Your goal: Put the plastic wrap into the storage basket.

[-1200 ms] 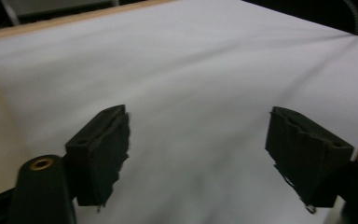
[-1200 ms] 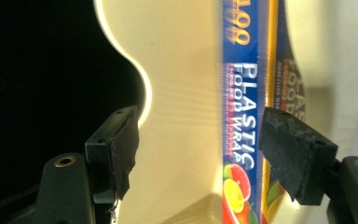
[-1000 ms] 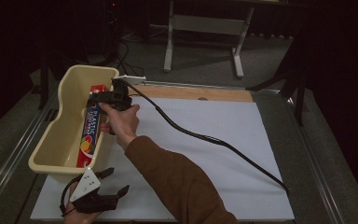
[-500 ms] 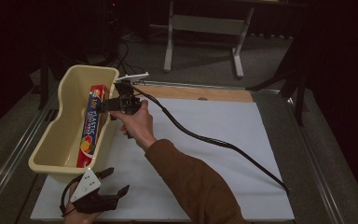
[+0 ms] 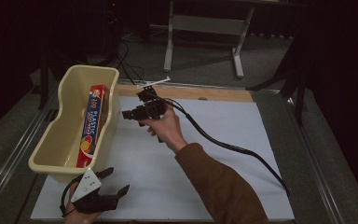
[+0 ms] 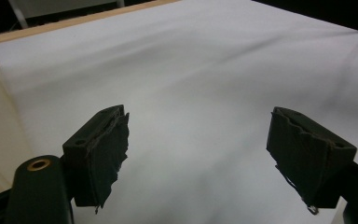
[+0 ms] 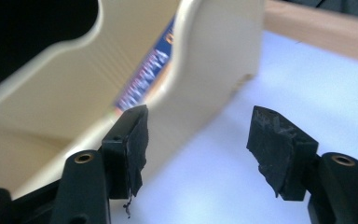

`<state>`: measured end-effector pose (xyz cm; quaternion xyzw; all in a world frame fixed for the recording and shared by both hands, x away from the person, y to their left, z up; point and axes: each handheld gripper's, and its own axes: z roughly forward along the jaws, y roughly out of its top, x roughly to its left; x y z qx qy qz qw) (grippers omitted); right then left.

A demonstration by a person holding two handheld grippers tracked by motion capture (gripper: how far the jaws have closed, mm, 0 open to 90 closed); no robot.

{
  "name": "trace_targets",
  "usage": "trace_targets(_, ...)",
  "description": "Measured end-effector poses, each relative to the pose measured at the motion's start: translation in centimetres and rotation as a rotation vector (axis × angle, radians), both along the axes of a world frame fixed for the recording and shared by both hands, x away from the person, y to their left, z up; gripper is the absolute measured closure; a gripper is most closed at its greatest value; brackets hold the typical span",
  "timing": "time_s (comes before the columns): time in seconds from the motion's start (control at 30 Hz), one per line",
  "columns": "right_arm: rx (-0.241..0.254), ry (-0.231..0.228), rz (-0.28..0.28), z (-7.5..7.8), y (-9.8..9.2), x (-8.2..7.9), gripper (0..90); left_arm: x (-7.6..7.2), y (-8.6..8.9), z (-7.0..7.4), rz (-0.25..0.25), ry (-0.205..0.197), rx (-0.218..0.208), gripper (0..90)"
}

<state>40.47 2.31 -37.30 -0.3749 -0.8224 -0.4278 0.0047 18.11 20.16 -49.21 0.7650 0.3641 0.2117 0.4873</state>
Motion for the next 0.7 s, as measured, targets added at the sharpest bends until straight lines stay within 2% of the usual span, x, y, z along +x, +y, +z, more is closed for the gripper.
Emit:
trace_targets(0.03, -0.031, -0.047, 0.017, 0.0, -0.5, -0.5, 36.8, 0.0, 0.0, 0.0, 0.000, 0.000, 0.000, 20.5)
trace_targets(0.07, -0.031, -0.047, 0.017, 0.0, -0.5, -0.5, 36.8, 0.0, 0.0, 0.0, 0.000, 0.000, 0.000, 20.5)
trace_targets(0.1, -0.085, -0.135, 0.048, -0.2, -1.5, -1.4, 35.3, 0.0, -0.1, 0.0, 0.001, 0.000, 0.001, 20.5)
trace_targets(0.17, -0.095, -0.148, 0.046, -0.2, -1.7, -1.6, 35.2, 0.1, -0.1, 0.0, 0.002, 0.001, 0.005, 20.5)
trace_targets(0.2, -0.134, -0.207, 0.052, -0.2, -2.7, -2.4, 34.0, 0.1, -0.1, 0.0, 0.002, 0.001, 0.006, 20.5)
trace_targets(0.3, -0.170, -0.280, 0.019, -0.5, -5.1, -3.6, 33.2, 0.0, -0.1, 0.0, 0.003, -0.001, 0.004, 20.3)
trace_targets(0.43, -0.152, -0.321, -0.058, -1.4, -9.1, -4.6, 33.4, 0.0, -0.1, 0.0, 0.007, -0.002, 0.007, 20.2)
trace_targets(0.5, -0.167, -0.358, -0.083, -1.8, -11.1, -5.2, 33.4, 0.0, -0.2, 0.0, 0.012, -0.003, 0.010, 19.9)
trace_targets(0.53, -0.178, -0.395, -0.109, -2.4, -12.9, -5.8, 33.4, 0.0, -0.2, 0.0, 0.013, -0.003, 0.009, 19.5)
trace_targets(0.57, -0.178, -0.395, -0.109, -2.4, -12.9, -5.8, 33.4, 0.0, -0.2, -0.1, 0.014, -0.003, 0.009, 19.5)
trace_targets(0.7, -0.205, -0.434, -0.147, -3.8, -16.3, -7.1, 32.4, 0.1, -0.4, -0.1, 0.014, -0.002, 0.015, 19.3)
